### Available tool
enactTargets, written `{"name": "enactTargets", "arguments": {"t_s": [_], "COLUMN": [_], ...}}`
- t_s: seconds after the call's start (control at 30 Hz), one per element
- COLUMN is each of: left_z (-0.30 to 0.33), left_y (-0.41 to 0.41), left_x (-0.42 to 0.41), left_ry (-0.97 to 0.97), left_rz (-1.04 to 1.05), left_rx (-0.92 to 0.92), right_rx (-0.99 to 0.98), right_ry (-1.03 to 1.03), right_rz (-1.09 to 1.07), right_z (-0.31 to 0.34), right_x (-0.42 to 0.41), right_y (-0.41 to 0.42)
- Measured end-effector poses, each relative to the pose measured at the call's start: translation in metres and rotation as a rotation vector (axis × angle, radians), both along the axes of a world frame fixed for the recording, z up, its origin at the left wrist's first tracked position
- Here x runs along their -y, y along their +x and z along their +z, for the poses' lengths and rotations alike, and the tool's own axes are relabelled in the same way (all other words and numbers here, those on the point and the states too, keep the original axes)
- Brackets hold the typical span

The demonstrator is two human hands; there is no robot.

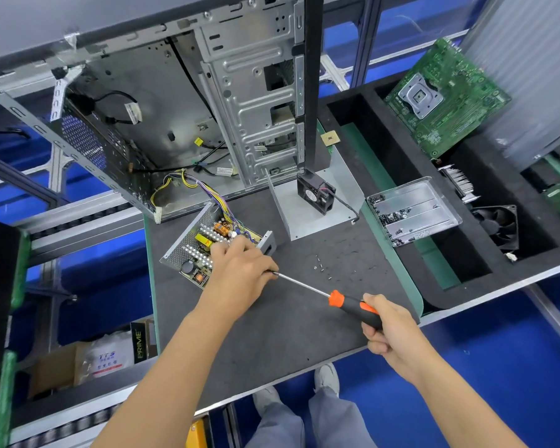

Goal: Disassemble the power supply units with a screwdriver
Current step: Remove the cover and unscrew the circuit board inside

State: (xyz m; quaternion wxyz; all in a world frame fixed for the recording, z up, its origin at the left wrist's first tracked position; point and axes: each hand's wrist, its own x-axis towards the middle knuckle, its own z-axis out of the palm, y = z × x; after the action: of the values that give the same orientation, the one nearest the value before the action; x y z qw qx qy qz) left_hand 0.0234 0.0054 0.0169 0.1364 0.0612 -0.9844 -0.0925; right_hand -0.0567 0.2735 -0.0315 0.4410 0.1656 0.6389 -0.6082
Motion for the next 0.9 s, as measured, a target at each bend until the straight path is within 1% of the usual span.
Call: {"name": "enactTargets", "arguments": {"t_s": [0.13,0.23,0.27,0.33,0.4,0.47,0.57,0.7,0.9], "left_z": [0.006,-0.001,-0.004,-0.015,-0.029,-0.040,-0.048,-0.051,-0.048], "left_y": [-0.007,-0.014,-0.018,-0.026,-0.034,-0.040,-0.046,-0.049,-0.046], "left_x": [-0.002,-0.018,-0.026,-0.041,-0.052,-0.057,-0.063,-0.064,-0.062], "left_ry": [0.010,0.062,0.102,0.165,0.213,0.304,0.479,0.518,0.646], "left_rz": [-0.010,-0.101,-0.141,-0.173,-0.112,-0.027,0.109,0.193,0.215], "left_rx": [-0.040,-0.056,-0.028,0.085,0.260,0.348,0.371,0.367,0.354], "right_rx": [-0.006,-0.015,-0.020,-0.032,-0.037,-0.037,-0.029,-0.024,-0.024], "right_ry": [0.003,-0.013,-0.012,-0.007,-0.009,-0.016,-0.024,-0.026,-0.047], "right_rz": [-0.064,-0.152,-0.174,-0.203,-0.215,-0.226,-0.233,-0.218,-0.204], "right_z": [0.001,0.003,0.004,0.005,0.006,0.006,0.006,0.004,0.004], "right_x": [-0.009,-0.016,-0.018,-0.020,-0.021,-0.022,-0.023,-0.022,-0.019], "right_y": [-0.006,-0.014,-0.017,-0.022,-0.027,-0.031,-0.034,-0.036,-0.039]}}
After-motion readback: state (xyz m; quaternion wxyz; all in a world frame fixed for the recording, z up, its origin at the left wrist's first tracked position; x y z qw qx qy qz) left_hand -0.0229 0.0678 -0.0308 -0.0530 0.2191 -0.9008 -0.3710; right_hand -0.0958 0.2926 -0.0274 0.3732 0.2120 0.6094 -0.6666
